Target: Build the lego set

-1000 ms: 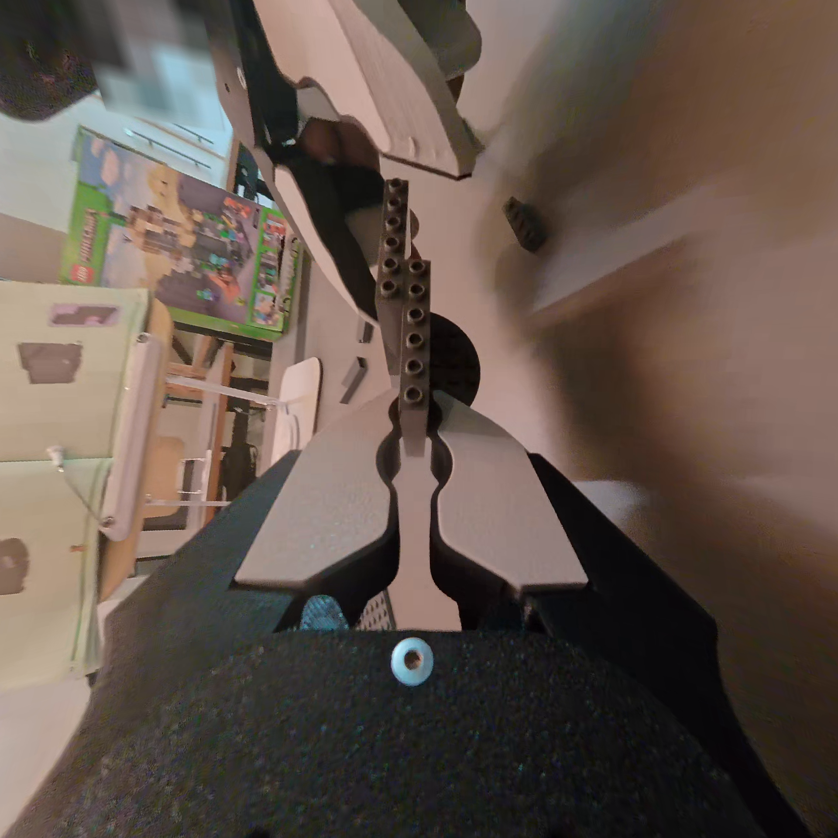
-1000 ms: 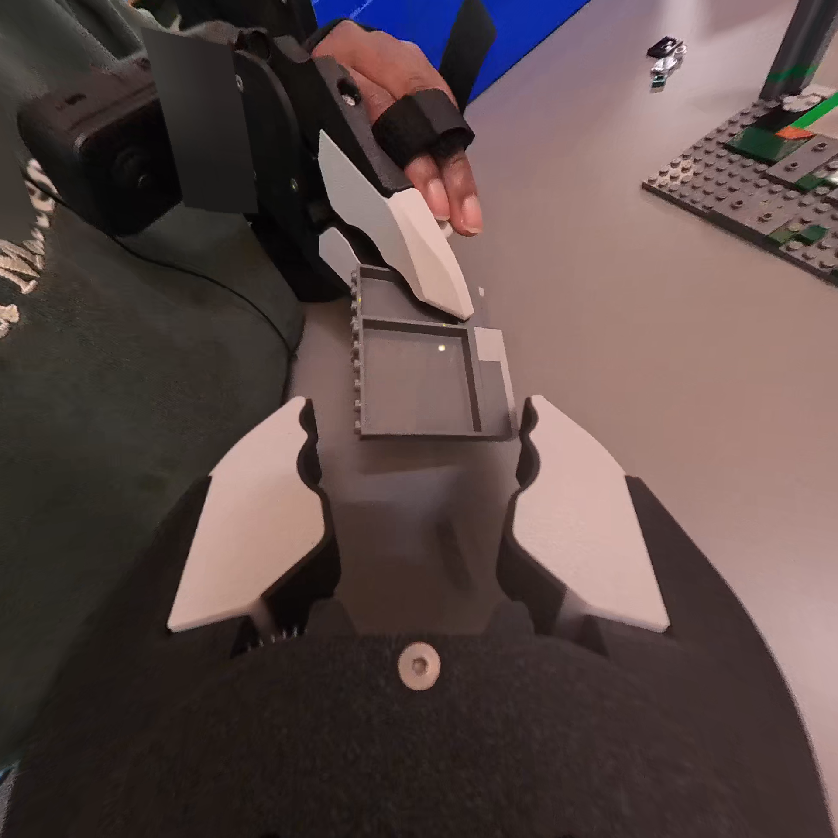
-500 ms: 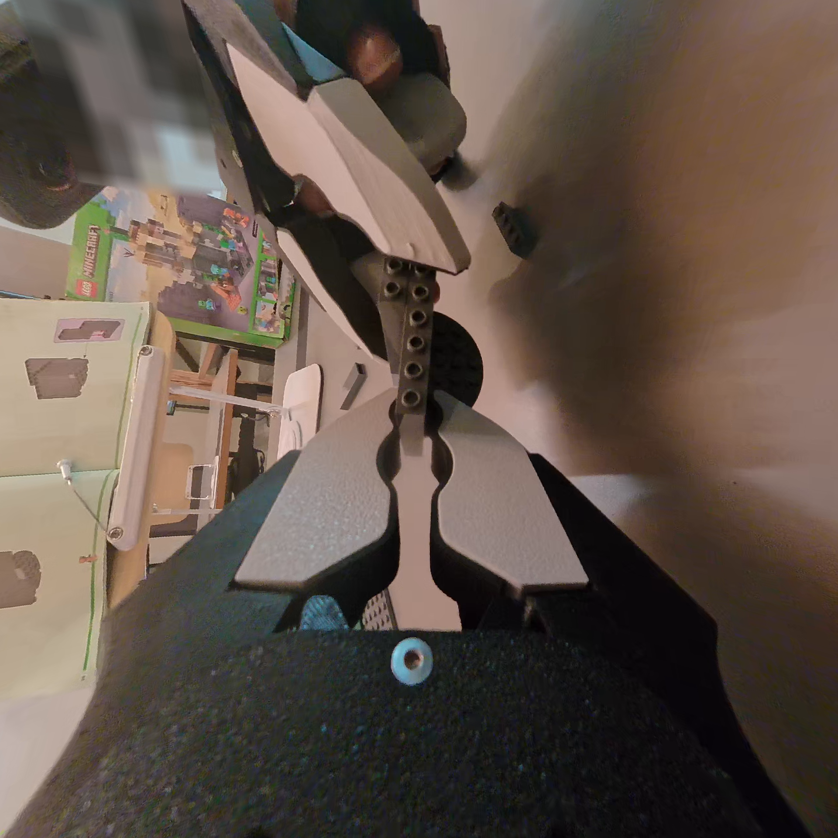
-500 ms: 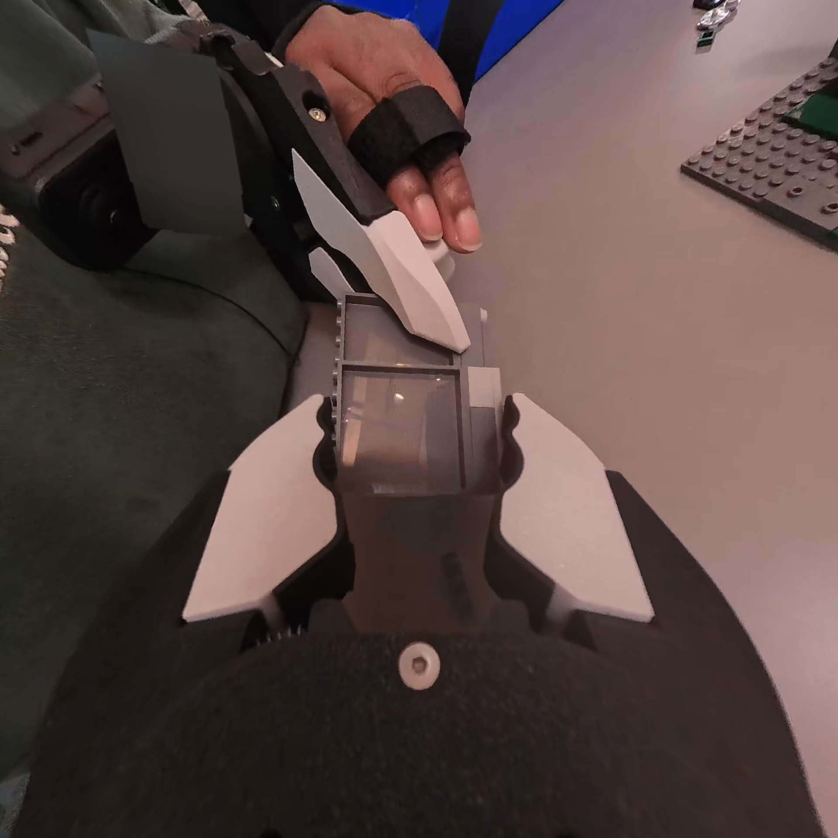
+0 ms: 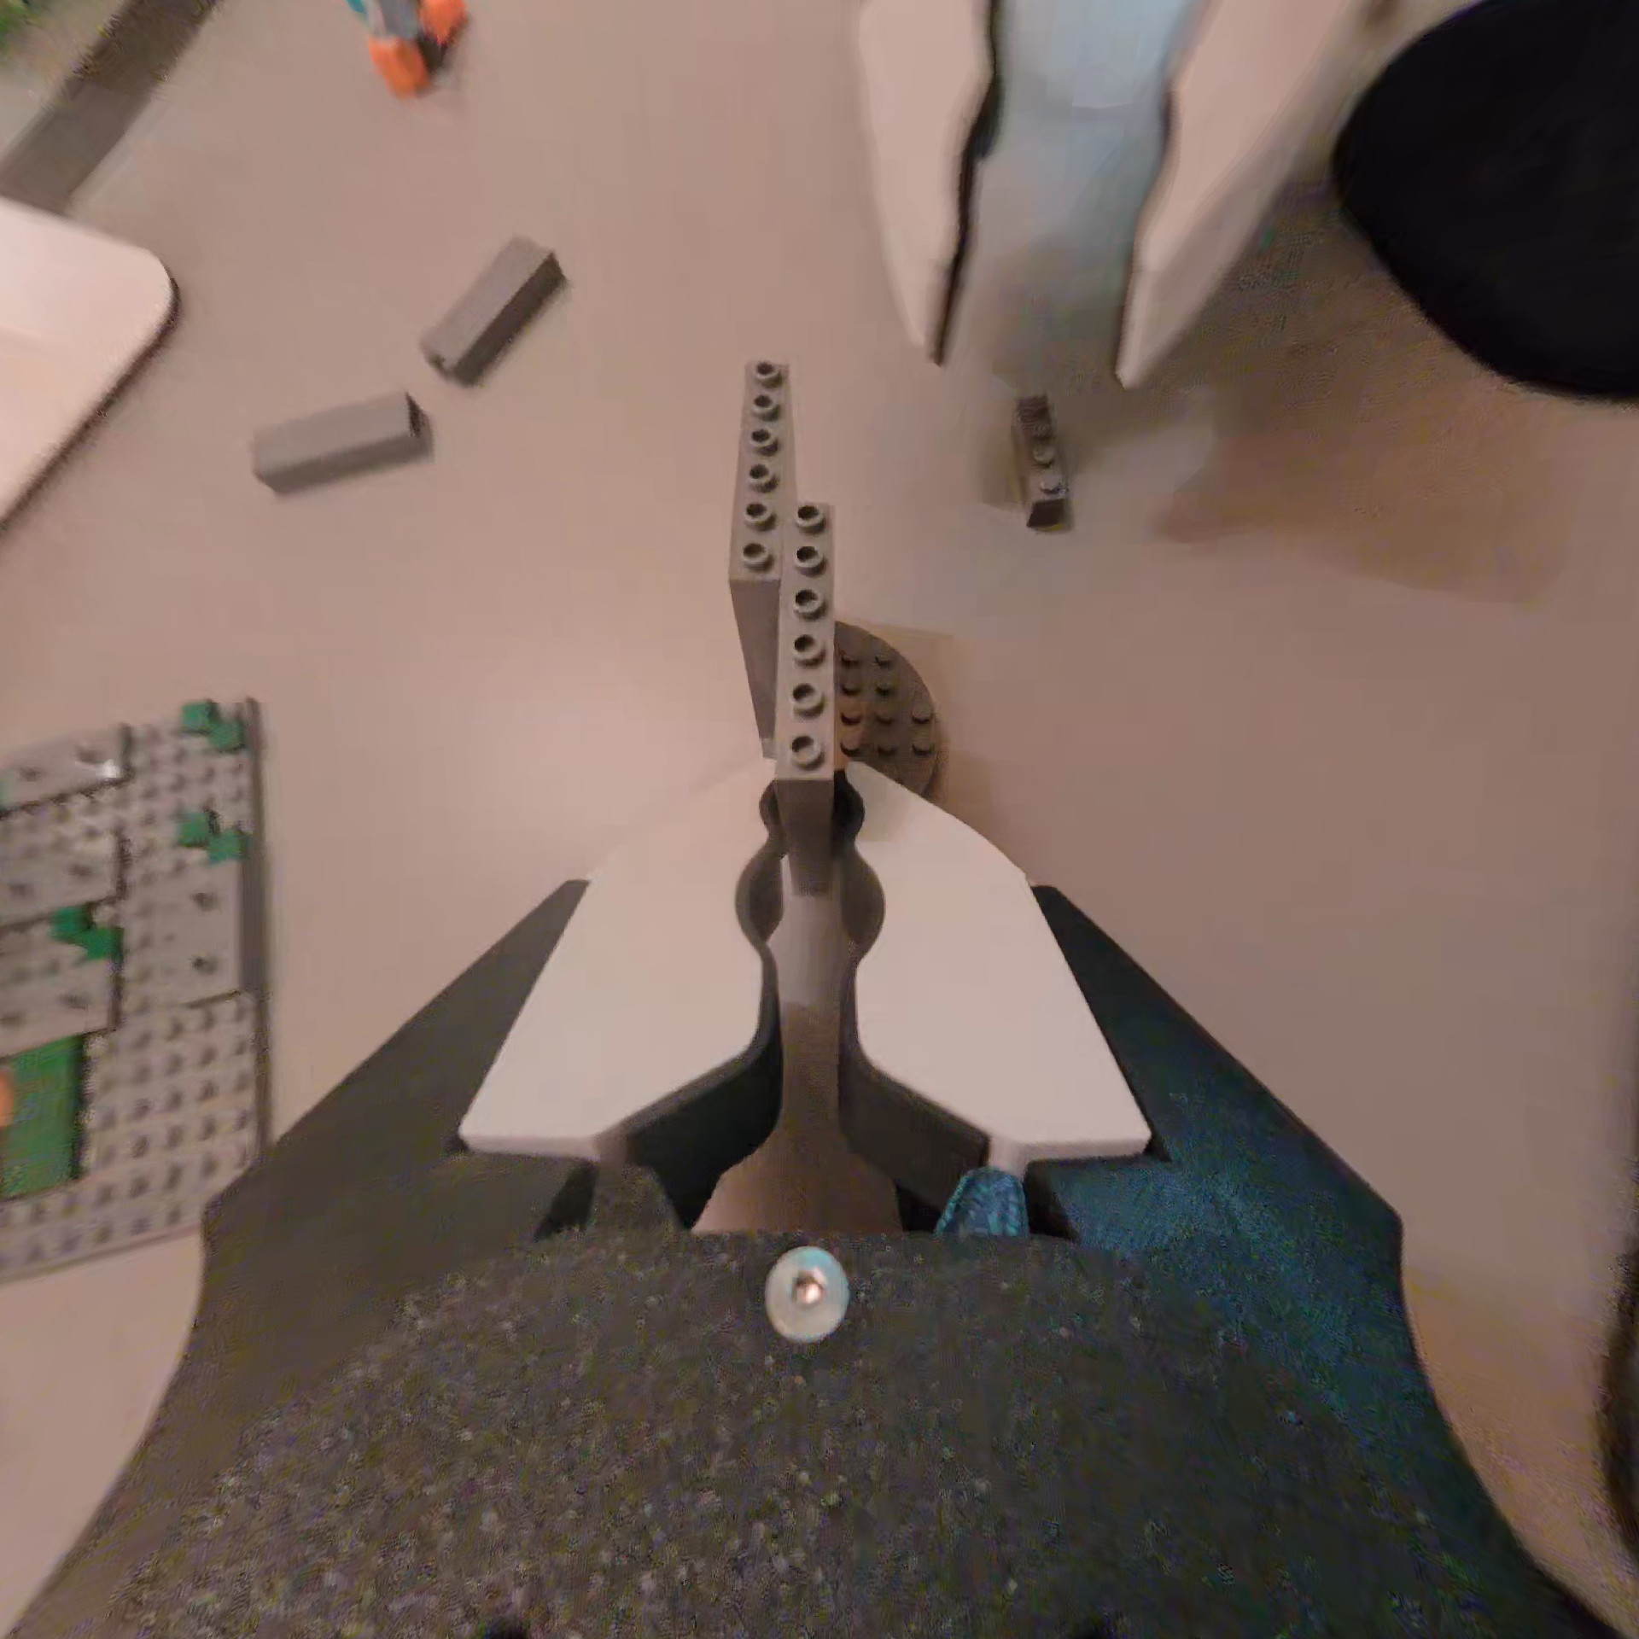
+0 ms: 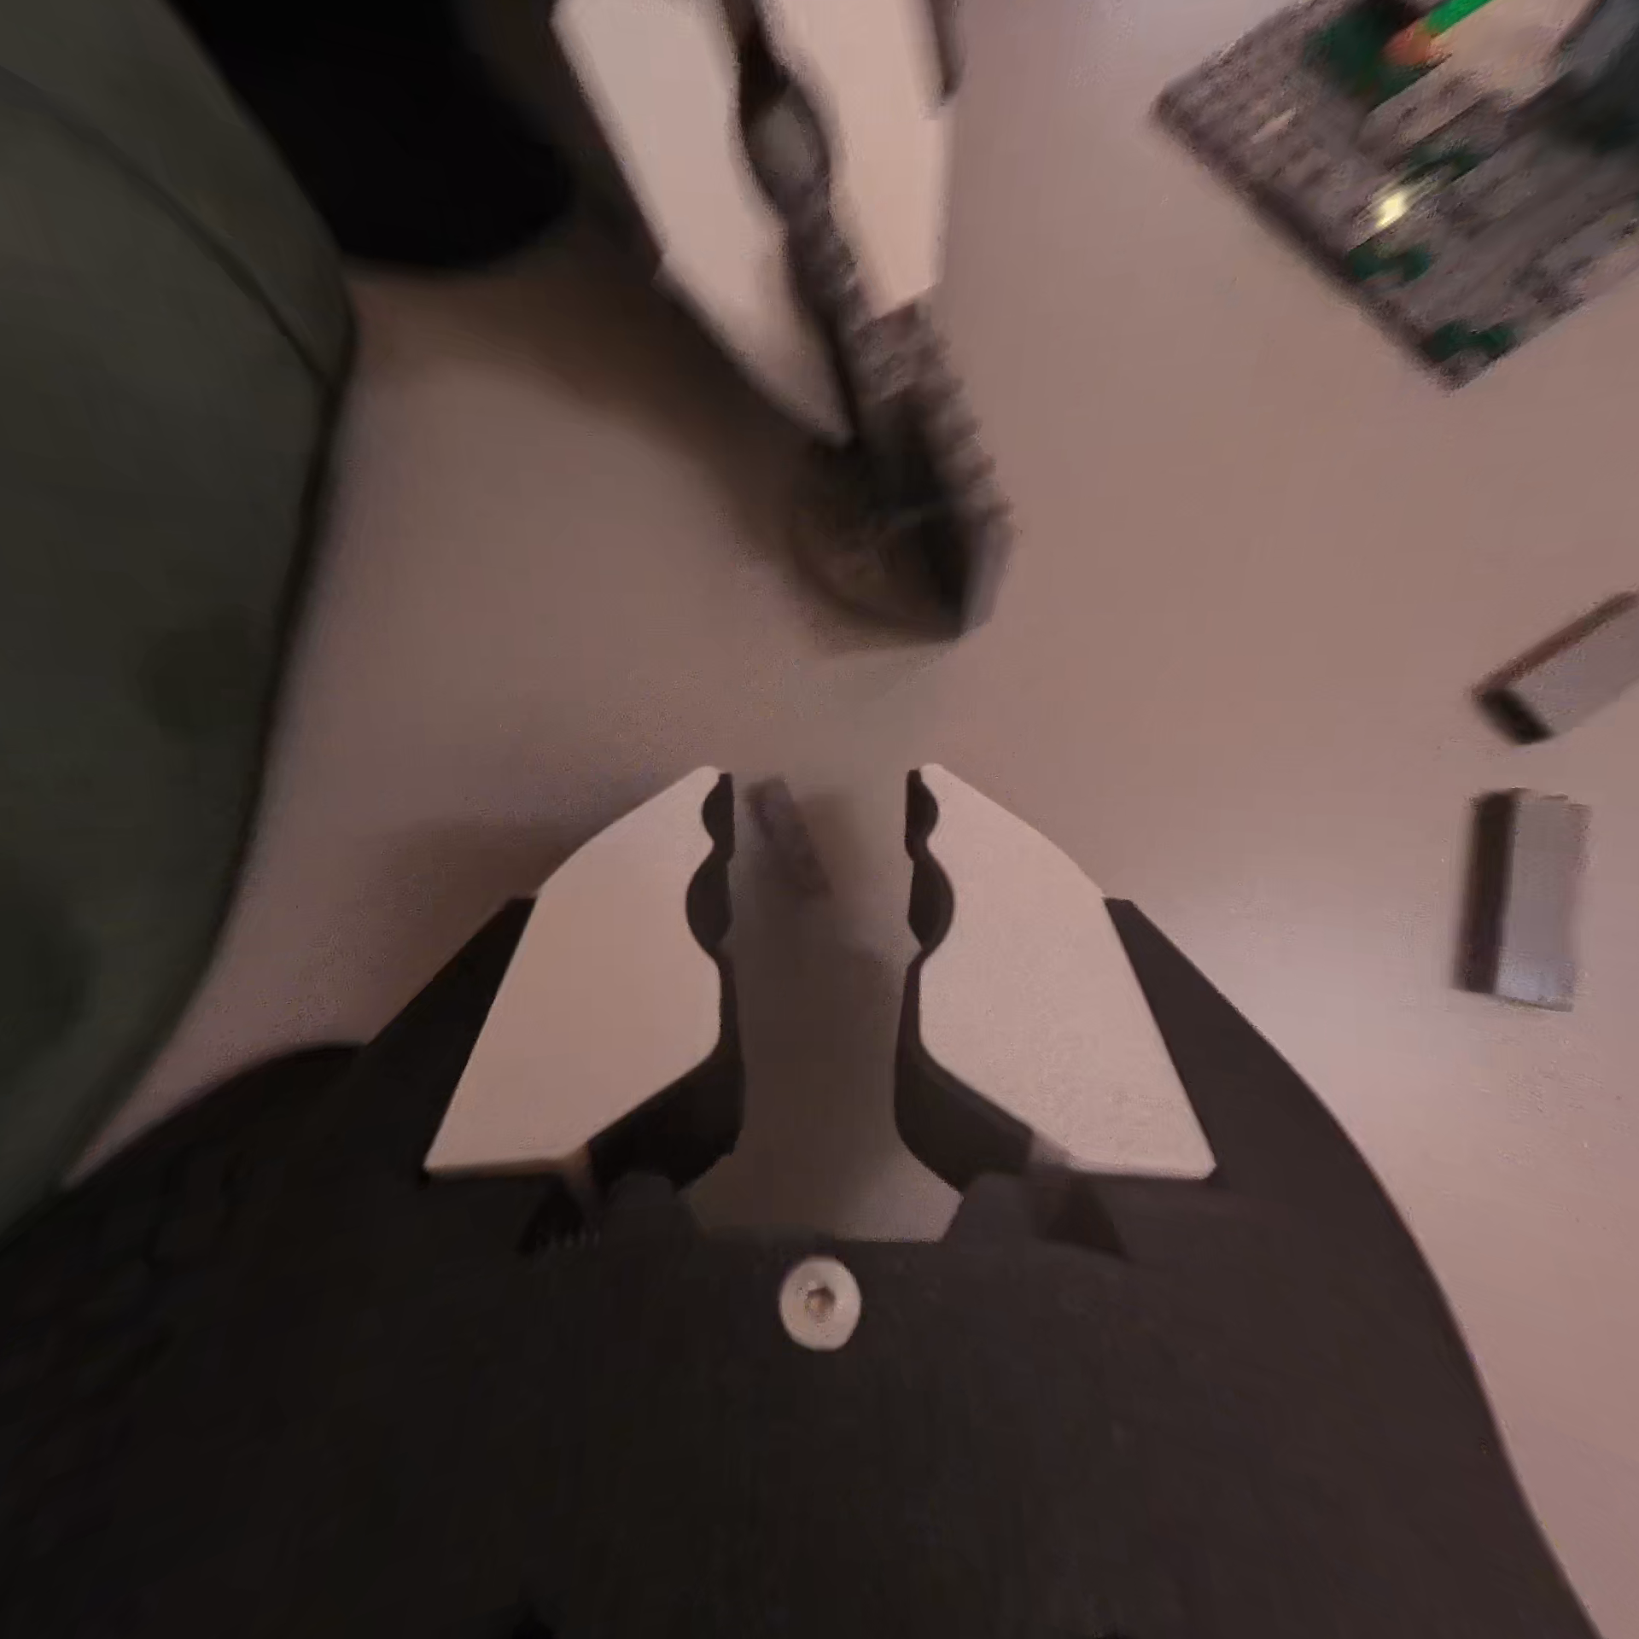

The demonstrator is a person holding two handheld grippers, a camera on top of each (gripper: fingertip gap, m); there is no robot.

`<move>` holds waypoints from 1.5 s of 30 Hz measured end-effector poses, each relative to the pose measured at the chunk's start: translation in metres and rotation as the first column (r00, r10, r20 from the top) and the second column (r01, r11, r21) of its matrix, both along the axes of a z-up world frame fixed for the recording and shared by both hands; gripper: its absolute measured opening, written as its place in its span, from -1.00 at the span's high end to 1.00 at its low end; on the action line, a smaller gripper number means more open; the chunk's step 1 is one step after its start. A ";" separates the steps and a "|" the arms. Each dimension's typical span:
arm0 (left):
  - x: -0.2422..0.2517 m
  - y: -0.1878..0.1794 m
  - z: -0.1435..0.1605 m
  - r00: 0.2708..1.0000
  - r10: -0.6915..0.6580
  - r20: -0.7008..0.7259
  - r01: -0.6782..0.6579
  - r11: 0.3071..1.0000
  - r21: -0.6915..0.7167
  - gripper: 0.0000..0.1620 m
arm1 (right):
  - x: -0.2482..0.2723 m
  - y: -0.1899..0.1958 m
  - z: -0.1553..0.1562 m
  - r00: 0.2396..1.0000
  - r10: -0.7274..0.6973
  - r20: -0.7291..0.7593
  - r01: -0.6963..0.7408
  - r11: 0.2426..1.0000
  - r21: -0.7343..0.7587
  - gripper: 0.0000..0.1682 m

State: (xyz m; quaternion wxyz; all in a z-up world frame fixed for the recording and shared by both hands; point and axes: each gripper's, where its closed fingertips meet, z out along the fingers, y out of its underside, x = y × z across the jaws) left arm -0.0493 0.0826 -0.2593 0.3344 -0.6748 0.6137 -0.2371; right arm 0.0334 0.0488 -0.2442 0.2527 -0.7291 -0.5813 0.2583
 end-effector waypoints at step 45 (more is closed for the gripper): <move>-0.004 -0.032 0.009 0.985 0.127 0.120 -0.099 0.971 -0.216 0.72 | -0.049 0.022 -0.030 0.857 -0.498 0.132 0.509 0.858 -0.068 0.91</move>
